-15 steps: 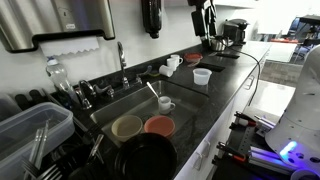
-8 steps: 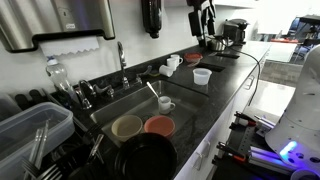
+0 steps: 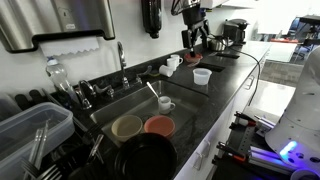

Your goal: Remove the cup from the sink

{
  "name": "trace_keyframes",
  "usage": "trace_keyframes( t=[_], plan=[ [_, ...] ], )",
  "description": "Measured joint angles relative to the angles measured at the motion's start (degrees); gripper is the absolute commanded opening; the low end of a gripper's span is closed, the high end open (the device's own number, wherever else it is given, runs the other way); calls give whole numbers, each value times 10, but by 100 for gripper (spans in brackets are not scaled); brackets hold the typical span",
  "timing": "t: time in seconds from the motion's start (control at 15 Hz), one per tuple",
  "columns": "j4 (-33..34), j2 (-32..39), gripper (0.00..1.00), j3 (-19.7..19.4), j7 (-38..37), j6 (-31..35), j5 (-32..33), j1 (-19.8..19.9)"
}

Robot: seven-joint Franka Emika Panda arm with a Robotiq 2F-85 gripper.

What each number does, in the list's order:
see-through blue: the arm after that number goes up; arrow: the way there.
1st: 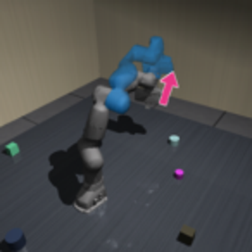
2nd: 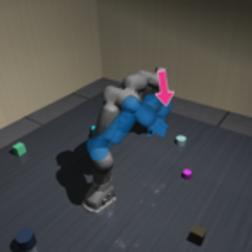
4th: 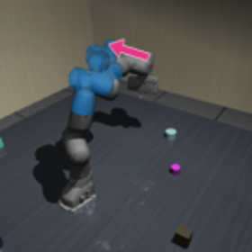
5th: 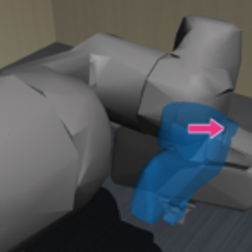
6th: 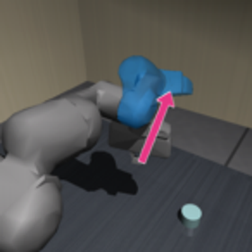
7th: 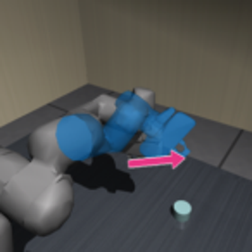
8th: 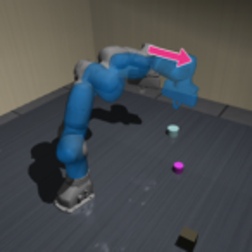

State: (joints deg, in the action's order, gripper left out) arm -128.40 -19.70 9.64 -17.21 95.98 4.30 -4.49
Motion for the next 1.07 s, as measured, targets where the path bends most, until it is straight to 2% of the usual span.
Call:
trace_keyframes(
  t=[0.93,1.07],
  plan=[
    [1,11,100,-6,4,7,1,1],
    [1,19,100,-10,7,26,-5,1]
  ],
)
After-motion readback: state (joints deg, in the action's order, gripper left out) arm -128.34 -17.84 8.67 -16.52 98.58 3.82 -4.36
